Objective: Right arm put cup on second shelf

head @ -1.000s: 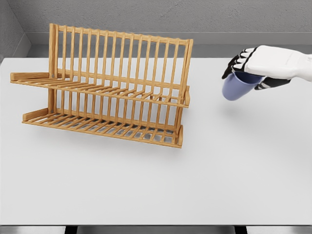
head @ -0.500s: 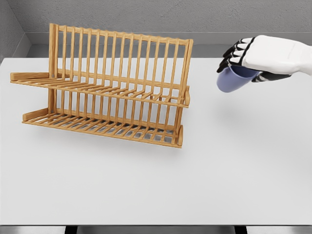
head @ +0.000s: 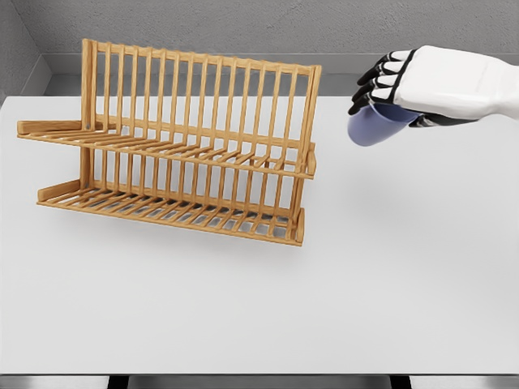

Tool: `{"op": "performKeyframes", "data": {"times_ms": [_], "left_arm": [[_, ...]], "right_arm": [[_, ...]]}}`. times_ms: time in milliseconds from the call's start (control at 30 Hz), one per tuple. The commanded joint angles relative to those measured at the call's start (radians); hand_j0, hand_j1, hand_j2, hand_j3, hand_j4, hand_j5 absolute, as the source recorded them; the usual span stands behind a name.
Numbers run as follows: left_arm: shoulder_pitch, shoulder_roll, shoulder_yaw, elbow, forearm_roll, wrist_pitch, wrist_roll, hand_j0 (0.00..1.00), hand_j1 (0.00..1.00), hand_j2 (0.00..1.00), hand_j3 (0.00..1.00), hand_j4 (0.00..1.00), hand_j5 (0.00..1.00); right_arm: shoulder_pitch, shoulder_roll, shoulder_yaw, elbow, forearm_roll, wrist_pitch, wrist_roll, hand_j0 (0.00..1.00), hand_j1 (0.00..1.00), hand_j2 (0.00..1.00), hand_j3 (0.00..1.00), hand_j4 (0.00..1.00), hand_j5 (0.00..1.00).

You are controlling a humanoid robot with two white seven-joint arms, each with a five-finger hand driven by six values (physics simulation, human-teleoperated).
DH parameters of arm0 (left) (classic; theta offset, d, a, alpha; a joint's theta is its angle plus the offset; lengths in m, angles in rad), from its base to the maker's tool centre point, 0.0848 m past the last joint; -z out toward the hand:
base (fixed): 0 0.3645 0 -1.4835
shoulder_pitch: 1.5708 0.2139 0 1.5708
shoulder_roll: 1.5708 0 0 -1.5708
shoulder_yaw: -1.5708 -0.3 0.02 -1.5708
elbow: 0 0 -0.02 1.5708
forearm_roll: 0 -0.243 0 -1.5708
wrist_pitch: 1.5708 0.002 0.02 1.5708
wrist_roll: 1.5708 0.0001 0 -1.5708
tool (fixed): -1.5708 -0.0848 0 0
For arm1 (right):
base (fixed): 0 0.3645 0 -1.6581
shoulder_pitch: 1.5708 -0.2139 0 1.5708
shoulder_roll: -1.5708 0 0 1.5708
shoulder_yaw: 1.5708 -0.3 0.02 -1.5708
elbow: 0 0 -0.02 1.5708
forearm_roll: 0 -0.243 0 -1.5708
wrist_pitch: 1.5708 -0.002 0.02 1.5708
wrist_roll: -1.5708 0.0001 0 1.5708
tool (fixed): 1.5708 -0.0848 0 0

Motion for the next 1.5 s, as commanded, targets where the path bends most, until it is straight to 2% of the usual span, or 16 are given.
{"op": "performKeyframes", "data": {"times_ms": [0,500,633,767,933,1167,1467], "left_arm": [[0.0,0.0,0.0,-0.001,0.0,-0.001,0.0,1.0,1.0,1.0,1.0,1.0,1.0],[0.0,0.0,0.0,0.001,0.0,0.0,0.0,1.0,1.0,1.0,1.0,1.0,1.0],[0.0,0.0,0.0,-0.001,0.0,0.0,0.0,1.0,1.0,1.0,1.0,1.0,1.0],[0.0,0.0,0.0,-0.001,0.0,-0.001,0.0,1.0,1.0,1.0,1.0,1.0,1.0],[0.0,0.0,0.0,-0.001,0.0,-0.001,0.0,1.0,1.0,1.0,1.0,1.0,1.0],[0.0,0.0,0.0,-0.001,0.0,0.0,0.0,1.0,1.0,1.0,1.0,1.0,1.0],[0.0,0.0,0.0,0.001,0.0,0.0,0.0,1.0,1.0,1.0,1.0,1.0,1.0]], "right_arm": [[0.0,0.008,0.0,-0.001,-0.005,0.003,-0.001,0.76,0.76,0.76,0.76,0.76,0.76],[-0.035,0.08,0.011,-0.003,-0.01,0.003,-0.001,0.76,0.76,0.76,0.76,0.76,0.76],[-0.035,0.097,0.013,-0.003,-0.01,0.003,-0.001,0.72,0.72,0.72,0.72,0.72,0.72],[-0.048,0.117,0.013,-0.003,-0.01,0.003,-0.001,0.72,0.72,0.72,0.72,0.72,0.72],[-0.071,0.169,0.051,-0.003,-0.01,0.003,-0.001,0.72,0.72,0.72,0.72,0.72,0.72],[-0.094,0.206,0.106,-0.003,-0.01,0.003,-0.001,0.72,0.72,0.72,0.72,0.72,0.72],[-0.092,0.213,0.145,-0.001,-0.002,0.003,-0.001,0.72,0.72,0.72,0.72,0.72,0.72]]}}
